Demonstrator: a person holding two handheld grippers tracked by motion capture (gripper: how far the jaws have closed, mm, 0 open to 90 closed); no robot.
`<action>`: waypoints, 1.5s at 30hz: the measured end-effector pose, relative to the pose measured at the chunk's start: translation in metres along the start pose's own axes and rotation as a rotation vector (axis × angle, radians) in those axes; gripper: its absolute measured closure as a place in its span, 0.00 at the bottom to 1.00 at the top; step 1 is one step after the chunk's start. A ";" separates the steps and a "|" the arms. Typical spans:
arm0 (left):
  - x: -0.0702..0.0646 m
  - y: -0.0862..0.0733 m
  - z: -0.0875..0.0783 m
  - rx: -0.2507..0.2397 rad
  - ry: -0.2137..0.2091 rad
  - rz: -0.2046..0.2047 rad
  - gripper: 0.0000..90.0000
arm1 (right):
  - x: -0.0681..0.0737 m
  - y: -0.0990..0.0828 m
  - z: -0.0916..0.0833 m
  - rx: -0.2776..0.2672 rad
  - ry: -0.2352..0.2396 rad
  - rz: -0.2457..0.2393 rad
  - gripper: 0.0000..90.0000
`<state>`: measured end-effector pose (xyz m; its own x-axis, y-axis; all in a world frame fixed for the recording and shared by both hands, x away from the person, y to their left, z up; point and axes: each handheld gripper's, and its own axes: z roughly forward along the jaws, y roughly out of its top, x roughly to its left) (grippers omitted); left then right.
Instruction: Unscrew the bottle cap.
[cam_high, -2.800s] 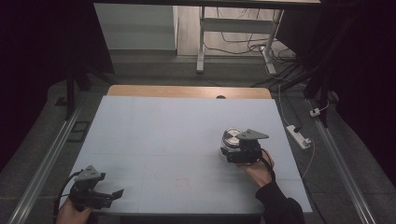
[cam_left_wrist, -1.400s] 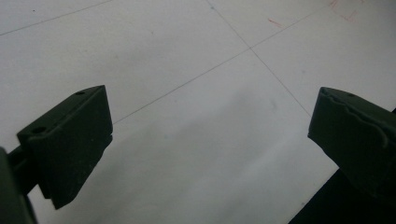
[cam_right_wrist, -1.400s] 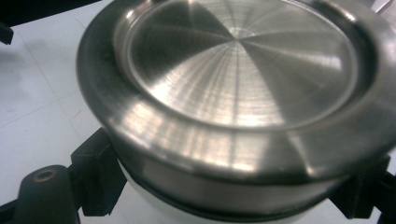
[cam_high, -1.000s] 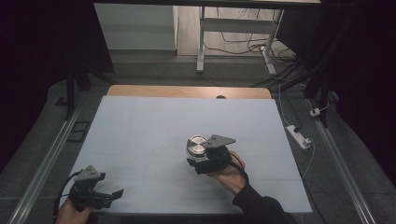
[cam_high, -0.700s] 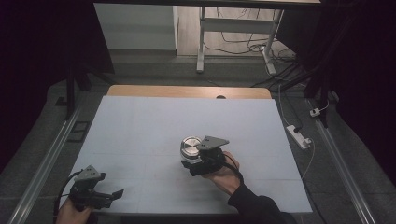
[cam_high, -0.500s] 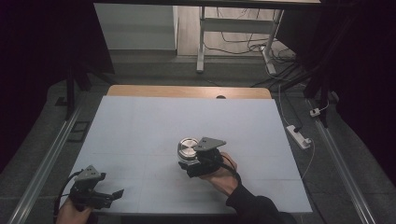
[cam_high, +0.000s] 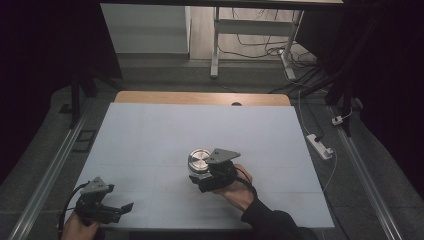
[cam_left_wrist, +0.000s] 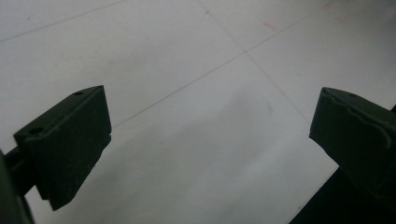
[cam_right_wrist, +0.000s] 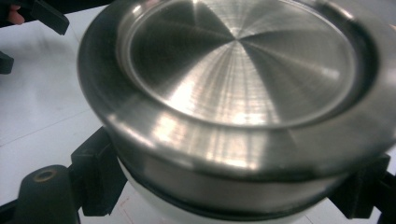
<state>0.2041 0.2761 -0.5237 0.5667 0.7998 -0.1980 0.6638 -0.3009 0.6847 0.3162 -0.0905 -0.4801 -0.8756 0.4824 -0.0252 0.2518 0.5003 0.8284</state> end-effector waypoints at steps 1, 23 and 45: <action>-0.001 0.001 0.000 -0.006 -0.006 0.008 0.00 | 0.000 0.000 0.000 0.000 0.002 0.002 0.16; -0.015 0.038 0.011 -0.127 -0.147 0.162 0.00 | 0.002 0.002 -0.006 -0.007 0.019 -0.008 0.16; -0.040 0.105 0.045 -0.108 -0.240 0.332 0.00 | 0.001 0.001 -0.007 -0.008 0.045 -0.033 0.16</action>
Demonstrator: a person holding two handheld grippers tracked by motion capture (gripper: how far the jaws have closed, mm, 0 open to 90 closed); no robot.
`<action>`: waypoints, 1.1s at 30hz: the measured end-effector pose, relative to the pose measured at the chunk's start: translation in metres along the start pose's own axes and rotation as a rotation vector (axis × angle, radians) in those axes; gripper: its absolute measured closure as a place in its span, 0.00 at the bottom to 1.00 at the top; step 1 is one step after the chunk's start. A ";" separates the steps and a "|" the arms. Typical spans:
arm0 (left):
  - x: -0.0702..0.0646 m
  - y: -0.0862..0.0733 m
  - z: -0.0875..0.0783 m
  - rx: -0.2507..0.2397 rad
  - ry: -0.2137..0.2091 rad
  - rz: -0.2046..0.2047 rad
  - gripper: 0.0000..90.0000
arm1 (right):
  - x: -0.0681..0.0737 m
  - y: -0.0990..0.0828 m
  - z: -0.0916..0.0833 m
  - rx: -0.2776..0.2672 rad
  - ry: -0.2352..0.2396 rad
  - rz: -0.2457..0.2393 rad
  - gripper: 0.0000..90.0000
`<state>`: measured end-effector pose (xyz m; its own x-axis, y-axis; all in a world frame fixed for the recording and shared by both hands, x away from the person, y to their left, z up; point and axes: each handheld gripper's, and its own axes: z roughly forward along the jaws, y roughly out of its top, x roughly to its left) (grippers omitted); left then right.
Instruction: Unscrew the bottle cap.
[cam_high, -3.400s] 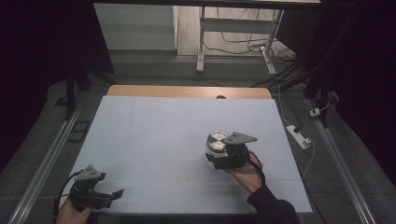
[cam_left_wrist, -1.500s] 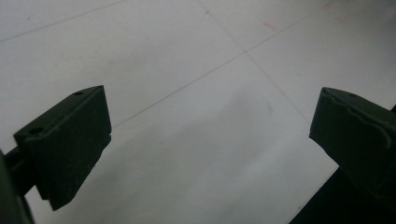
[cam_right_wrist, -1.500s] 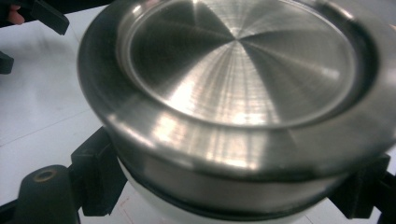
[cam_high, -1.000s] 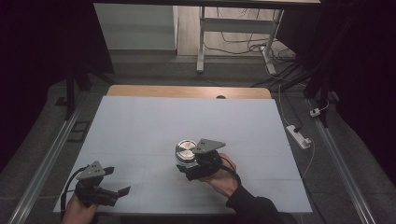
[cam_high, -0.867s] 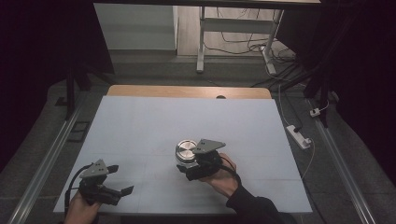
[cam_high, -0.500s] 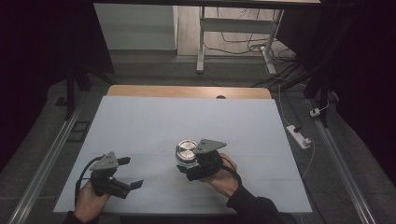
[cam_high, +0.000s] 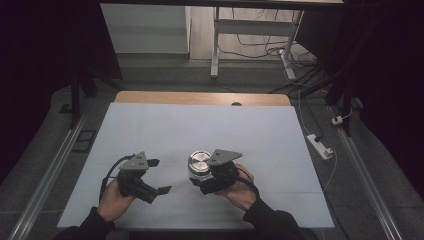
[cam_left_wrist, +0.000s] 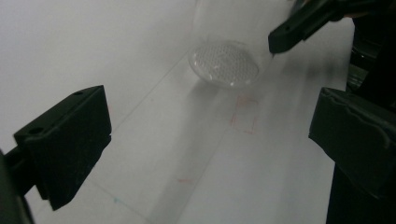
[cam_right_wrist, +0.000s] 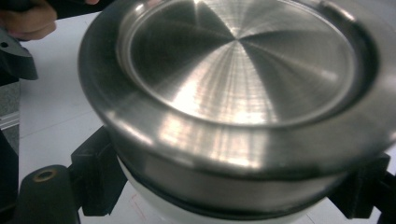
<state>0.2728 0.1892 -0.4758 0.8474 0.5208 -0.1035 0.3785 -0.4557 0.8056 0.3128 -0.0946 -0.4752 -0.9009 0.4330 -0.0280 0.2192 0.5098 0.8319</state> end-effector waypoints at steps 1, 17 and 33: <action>0.002 0.007 0.003 0.000 -0.008 0.012 0.00 | 0.000 0.000 0.000 -0.001 0.006 -0.003 0.16; 0.011 0.061 0.031 -0.007 -0.233 0.214 0.01 | 0.001 -0.002 0.003 0.020 0.082 -0.034 0.17; 0.002 0.081 0.052 0.018 -0.308 0.342 0.19 | 0.007 -0.001 0.004 0.024 0.131 -0.082 0.16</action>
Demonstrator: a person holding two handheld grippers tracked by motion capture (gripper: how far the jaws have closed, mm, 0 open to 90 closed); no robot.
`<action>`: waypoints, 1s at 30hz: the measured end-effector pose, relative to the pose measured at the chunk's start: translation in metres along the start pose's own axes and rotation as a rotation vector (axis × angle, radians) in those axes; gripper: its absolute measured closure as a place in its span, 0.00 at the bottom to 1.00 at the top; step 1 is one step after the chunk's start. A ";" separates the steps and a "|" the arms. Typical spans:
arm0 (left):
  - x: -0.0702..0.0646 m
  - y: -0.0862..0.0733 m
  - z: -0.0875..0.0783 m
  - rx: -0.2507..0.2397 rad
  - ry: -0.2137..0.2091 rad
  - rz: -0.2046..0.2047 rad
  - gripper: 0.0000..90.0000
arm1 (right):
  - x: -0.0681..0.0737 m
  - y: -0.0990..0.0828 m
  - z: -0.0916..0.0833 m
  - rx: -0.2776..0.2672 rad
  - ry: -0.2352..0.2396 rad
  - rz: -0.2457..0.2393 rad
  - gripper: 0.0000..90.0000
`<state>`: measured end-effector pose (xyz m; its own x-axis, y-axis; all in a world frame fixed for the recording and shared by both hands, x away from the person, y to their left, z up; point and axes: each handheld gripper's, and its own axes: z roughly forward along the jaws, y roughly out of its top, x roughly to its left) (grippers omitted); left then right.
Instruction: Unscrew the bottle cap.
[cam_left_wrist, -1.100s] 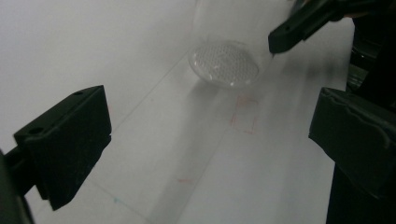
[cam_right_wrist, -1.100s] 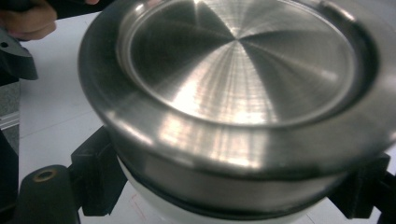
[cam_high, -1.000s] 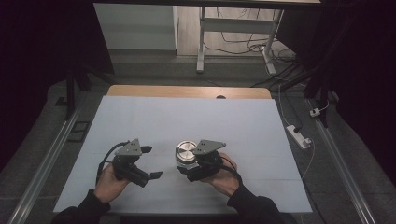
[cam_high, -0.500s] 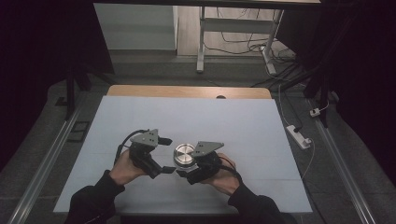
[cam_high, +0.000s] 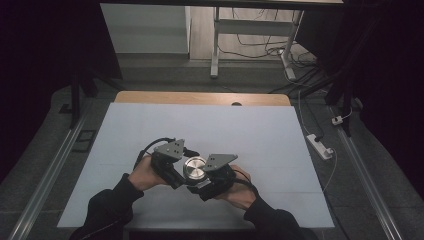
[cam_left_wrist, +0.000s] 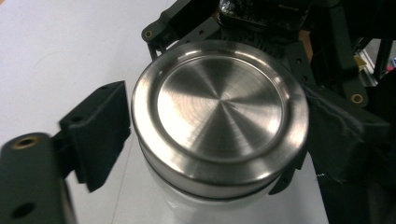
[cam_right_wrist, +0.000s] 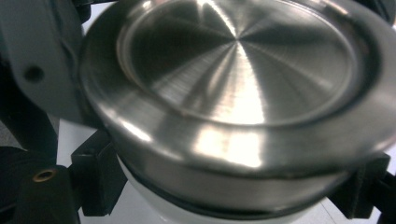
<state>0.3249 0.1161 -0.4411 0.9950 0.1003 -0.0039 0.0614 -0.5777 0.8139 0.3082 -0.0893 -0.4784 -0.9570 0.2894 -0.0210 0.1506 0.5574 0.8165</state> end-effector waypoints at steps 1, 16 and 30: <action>0.000 0.000 0.000 0.000 0.000 0.000 0.20 | 0.000 0.000 0.000 0.000 0.000 0.000 0.16; -0.022 0.015 0.020 0.011 0.328 -0.194 0.21 | -0.009 -0.002 -0.002 0.001 -0.137 0.074 0.16; -0.012 0.011 -0.010 0.050 0.132 -0.026 0.05 | -0.008 -0.002 -0.006 -0.031 -0.059 0.060 0.16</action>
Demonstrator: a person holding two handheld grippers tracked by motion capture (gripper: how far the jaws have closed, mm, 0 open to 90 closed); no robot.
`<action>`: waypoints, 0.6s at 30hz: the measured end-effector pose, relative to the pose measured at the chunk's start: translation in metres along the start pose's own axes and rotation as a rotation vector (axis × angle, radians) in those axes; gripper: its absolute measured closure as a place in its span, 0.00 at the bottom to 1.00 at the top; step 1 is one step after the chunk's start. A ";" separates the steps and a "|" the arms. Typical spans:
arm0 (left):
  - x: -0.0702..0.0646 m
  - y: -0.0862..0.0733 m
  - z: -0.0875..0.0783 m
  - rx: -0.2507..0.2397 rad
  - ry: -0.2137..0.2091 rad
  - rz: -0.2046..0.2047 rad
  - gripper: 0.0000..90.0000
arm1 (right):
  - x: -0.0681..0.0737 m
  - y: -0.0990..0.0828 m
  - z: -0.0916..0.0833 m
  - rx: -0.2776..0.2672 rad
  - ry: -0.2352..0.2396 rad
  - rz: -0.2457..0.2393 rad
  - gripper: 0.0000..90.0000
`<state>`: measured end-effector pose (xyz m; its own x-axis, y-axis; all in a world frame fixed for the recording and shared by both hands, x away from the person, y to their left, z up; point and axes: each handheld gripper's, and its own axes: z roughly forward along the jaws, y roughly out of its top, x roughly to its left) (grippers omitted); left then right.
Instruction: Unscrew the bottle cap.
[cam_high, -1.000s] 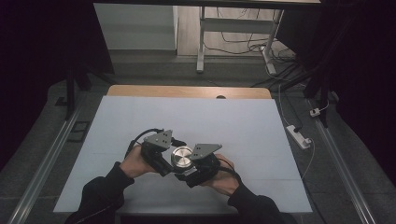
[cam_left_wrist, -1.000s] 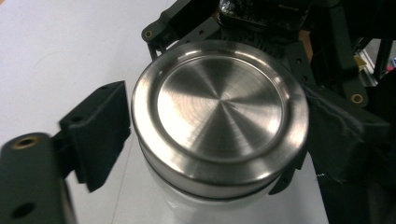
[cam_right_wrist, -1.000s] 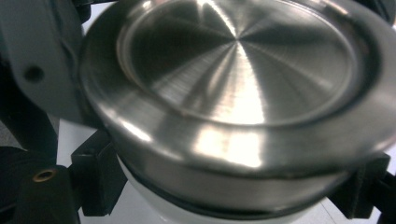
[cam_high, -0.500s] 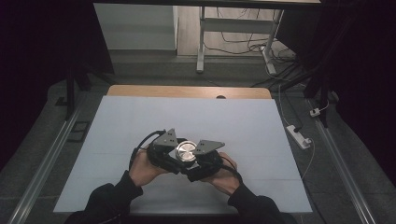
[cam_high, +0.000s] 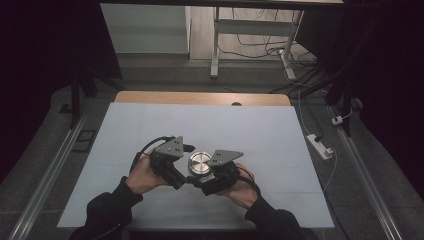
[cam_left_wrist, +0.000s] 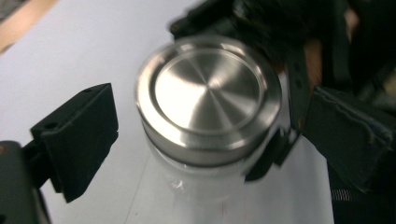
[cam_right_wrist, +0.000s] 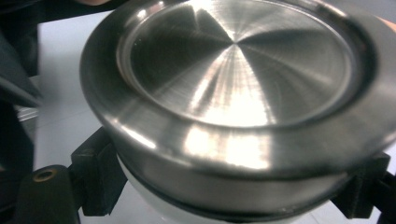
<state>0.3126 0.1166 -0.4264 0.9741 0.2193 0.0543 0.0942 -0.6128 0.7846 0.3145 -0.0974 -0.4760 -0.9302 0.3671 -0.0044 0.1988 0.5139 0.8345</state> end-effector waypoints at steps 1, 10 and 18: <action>0.000 -0.001 0.000 0.000 -0.014 0.013 0.05 | 0.001 0.000 0.000 0.003 0.015 -0.009 0.16; -0.001 -0.006 0.002 -0.035 -0.094 0.079 0.21 | 0.012 0.003 0.002 0.008 0.106 -0.066 0.17; -0.008 0.000 0.014 -0.052 0.069 -0.060 0.21 | 0.004 0.002 0.001 0.014 0.016 -0.017 0.17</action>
<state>0.3081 0.1041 -0.4359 0.9504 0.3075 0.0474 0.1394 -0.5569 0.8188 0.3117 -0.0946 -0.4747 -0.9381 0.3462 -0.0099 0.1871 0.5306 0.8267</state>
